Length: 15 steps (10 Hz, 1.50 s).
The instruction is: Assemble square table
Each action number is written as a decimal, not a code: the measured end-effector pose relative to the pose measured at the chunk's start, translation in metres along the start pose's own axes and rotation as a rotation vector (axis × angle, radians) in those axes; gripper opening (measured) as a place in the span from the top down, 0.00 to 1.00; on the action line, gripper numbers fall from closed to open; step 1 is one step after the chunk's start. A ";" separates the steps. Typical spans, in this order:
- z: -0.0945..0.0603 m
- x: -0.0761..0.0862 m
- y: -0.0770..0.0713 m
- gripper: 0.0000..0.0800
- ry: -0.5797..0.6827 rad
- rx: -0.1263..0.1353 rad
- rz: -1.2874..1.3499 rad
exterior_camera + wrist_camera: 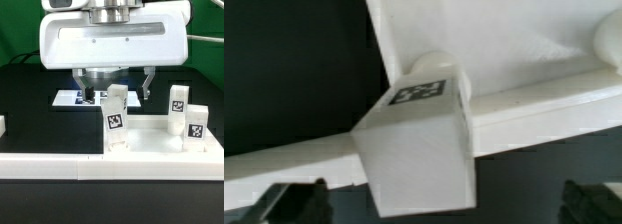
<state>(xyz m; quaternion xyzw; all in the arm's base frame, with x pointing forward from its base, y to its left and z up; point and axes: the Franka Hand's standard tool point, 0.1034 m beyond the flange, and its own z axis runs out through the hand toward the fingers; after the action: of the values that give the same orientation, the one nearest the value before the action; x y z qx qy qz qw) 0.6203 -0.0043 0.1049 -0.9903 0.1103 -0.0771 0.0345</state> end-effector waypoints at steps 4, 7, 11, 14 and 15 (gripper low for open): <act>0.000 -0.018 0.012 0.19 -0.271 0.140 -0.020; 0.013 -0.019 -0.006 0.19 -0.272 0.115 -0.021; 0.038 0.010 -0.002 0.19 -0.053 -0.053 -0.029; 0.040 0.004 -0.001 0.19 -0.046 -0.052 -0.023; 0.040 0.004 -0.001 0.19 -0.046 -0.052 -0.023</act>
Offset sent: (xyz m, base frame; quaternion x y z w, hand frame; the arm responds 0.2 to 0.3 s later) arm -0.0144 0.0407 -0.0103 0.2210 -0.2410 -0.0473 0.9438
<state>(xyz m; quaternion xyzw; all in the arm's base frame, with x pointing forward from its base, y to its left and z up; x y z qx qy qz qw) 0.6308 -0.0025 0.0666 -0.9936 0.1002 -0.0519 0.0105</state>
